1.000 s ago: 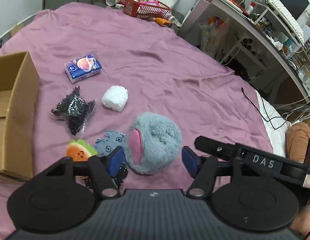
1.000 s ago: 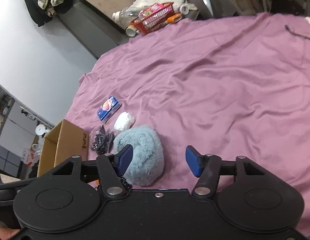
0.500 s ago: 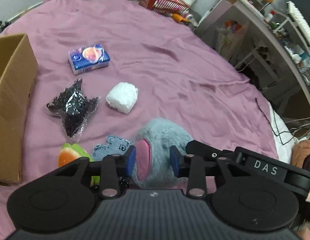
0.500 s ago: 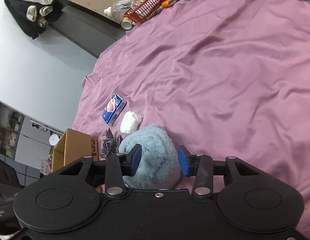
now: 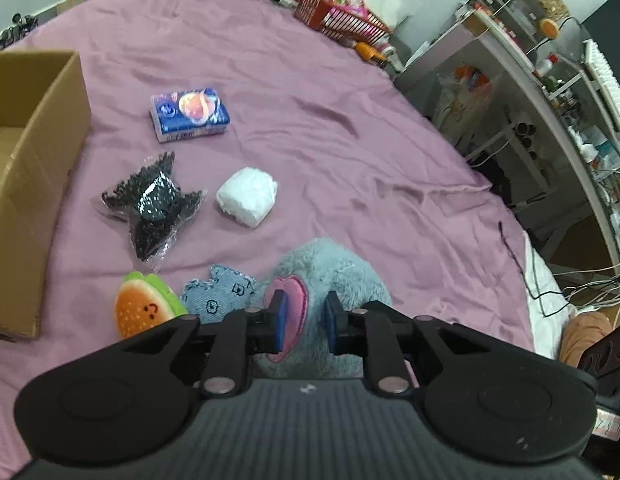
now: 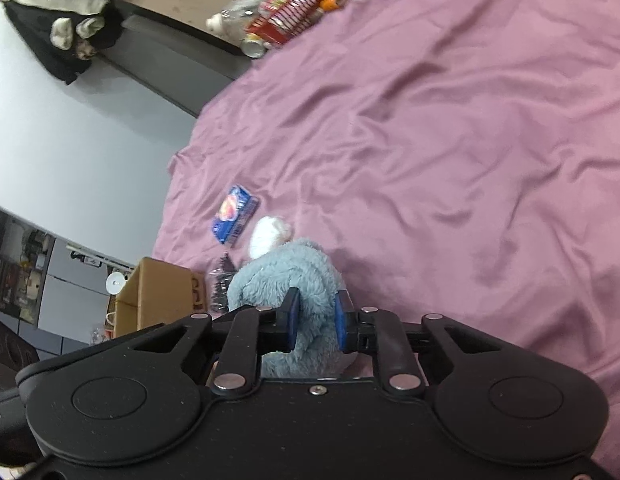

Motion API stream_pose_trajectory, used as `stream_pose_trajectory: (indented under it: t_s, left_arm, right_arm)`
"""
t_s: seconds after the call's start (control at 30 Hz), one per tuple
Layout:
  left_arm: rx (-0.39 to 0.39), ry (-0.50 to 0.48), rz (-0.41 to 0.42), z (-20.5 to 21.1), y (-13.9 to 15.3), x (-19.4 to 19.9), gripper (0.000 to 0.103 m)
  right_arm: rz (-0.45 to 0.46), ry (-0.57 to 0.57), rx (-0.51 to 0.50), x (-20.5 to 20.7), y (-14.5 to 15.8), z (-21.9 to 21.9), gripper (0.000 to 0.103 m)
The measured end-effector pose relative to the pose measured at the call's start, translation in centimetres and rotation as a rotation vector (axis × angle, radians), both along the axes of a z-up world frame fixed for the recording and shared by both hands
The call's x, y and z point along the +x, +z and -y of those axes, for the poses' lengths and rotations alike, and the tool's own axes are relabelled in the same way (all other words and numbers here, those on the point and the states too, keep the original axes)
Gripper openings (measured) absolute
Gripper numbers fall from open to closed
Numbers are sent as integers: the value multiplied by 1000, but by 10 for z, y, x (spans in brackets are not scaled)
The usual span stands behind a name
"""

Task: Organize soft objects
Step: 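Lower both grippers onto the blue-grey fluffy plush and close them on it, then carry the fluffy plush into the cardboard box and open both grippers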

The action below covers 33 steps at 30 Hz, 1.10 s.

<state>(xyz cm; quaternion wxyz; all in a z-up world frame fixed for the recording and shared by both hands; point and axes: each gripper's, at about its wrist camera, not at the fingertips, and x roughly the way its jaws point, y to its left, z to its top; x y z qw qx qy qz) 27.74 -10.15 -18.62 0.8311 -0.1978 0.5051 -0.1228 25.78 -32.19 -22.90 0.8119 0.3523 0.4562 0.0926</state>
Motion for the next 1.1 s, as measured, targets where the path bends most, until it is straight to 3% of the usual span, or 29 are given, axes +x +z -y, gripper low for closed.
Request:
stream_pose_trajectory:
  t_s: [0.37,0.5,0.8,1.1]
  left_arm:
    - [13,-8,86,-27,48,-24,18]
    - [35,-17,152,-39,68,-34,18]
    - [-17,14,195,-84,99,-46,18]
    - [-45,65,232,-139,113,-49,18]
  right_arm:
    - [91,26,-32,-19,50,-27,18]
    - [125,37,-31,-22,67,-40,18]
    - [192,65,-34,-25,107,-76,18]
    - [231,92,-19,-16,128,-124,18]
